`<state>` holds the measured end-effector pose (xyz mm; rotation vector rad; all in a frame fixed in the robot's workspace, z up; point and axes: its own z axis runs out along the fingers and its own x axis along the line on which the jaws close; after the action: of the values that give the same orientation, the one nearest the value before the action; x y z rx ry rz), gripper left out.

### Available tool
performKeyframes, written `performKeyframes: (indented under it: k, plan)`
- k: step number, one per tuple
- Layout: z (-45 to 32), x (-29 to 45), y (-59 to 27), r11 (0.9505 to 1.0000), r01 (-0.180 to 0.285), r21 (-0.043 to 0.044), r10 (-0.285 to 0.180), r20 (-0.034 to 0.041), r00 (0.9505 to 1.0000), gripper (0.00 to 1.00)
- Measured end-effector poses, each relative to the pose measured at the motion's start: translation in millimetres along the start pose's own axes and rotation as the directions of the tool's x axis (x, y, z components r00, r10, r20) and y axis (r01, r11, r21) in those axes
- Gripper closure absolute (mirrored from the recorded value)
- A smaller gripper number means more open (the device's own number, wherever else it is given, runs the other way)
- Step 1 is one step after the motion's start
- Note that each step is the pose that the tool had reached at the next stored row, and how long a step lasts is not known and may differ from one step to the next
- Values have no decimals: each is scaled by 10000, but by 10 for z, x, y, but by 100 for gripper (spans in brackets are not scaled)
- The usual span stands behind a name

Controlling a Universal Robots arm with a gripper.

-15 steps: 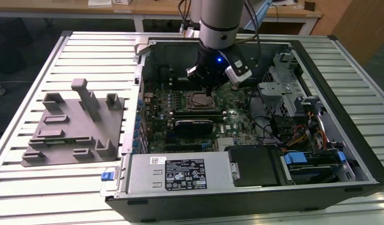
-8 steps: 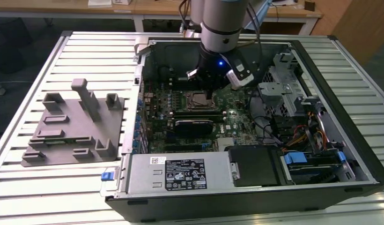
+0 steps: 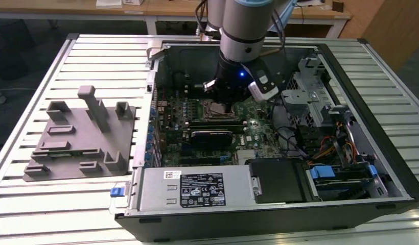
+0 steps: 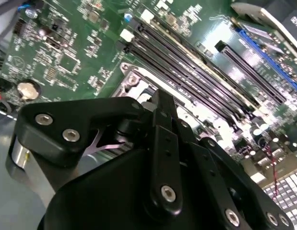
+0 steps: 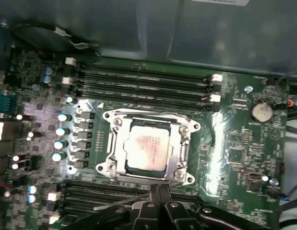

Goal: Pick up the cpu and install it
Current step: 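Install the second cpu locking lever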

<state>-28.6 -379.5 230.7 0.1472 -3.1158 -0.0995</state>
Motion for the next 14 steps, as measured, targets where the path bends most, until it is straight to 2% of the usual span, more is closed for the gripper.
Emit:
performKeyframes:
  k: [2, 3, 8, 14]
  plan:
    - [-1, 9, -1, 10000, -8, -7, 8, -97, 10000, 89]
    - [0, 17, -4, 10000, -9, -10, 9, -110, 9999, 89]
    - [0, 107, -54, 10000, -3, -16, 3, -110, 9999, 89]
    - [28, 246, -46, 10000, 14, -16, -14, -110, 9999, 89]
